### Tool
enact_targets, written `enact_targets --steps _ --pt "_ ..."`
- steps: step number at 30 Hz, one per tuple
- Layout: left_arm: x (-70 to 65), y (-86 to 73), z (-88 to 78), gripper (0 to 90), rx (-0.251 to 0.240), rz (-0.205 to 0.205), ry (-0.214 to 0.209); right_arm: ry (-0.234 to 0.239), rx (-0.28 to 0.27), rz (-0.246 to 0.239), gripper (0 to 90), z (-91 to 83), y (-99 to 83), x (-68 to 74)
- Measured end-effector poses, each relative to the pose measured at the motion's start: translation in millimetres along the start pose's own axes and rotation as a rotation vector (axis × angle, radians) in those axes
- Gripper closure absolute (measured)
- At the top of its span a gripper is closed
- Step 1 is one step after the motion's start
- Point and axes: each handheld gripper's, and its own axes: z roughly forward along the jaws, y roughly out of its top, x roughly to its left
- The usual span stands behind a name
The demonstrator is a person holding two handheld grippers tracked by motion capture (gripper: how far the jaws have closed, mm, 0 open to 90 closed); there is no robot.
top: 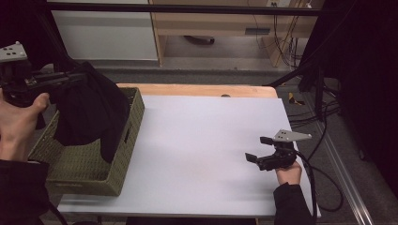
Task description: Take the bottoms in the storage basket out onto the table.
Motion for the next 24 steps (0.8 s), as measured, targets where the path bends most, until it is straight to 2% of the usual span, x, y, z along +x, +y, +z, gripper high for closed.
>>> enact_targets --steps 24 --pt "-19.3 25.3 18.9 85.6 -0.031 0.027 -0.053 0.002 -0.001 0.001 4.1 -0.1 0.1 0.1"
